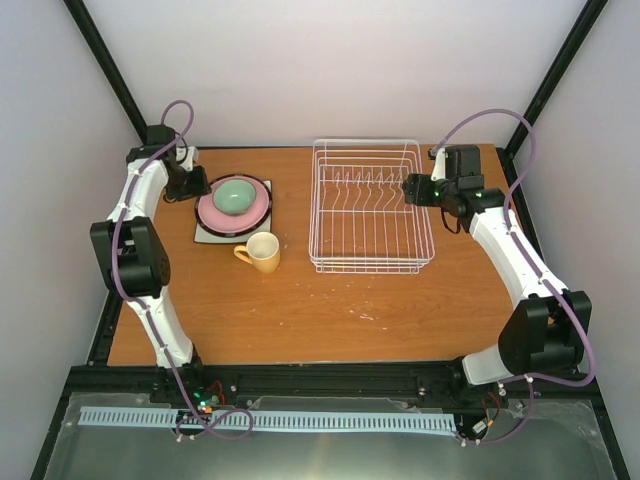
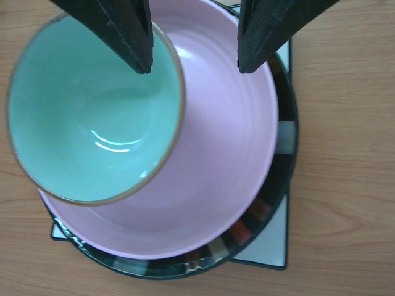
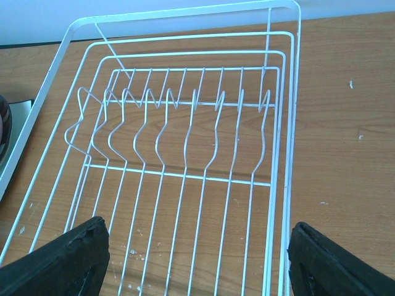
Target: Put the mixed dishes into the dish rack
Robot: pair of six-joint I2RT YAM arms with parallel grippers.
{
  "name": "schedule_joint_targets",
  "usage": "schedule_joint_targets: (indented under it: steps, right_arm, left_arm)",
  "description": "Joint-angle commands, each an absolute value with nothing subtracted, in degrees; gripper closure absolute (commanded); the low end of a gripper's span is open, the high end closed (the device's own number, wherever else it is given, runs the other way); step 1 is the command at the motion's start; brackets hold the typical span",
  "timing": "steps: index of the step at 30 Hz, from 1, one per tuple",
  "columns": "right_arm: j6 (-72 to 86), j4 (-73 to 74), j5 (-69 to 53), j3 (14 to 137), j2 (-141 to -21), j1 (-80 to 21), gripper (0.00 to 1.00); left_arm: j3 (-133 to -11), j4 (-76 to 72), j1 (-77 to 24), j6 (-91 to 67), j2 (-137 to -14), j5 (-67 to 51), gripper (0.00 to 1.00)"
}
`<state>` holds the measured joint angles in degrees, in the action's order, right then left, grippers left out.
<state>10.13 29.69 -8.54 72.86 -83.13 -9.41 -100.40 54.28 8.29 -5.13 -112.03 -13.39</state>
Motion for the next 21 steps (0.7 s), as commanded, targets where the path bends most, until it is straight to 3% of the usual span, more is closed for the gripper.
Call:
schedule_joint_targets:
  steps: [1,21]
  right_arm:
    - [10.1,29.5,-8.8,73.2,-83.0,-9.7,0.22]
    - [9.6,30.1,-7.4,73.2,-83.1,-9.7,0.23]
  left_arm:
    - [-101.9,54.8,6.6,-4.1,-112.8,-17.3,0.61]
    - [-105.4,53.8,3.3,-4.9,-114.1,-11.4,0.60]
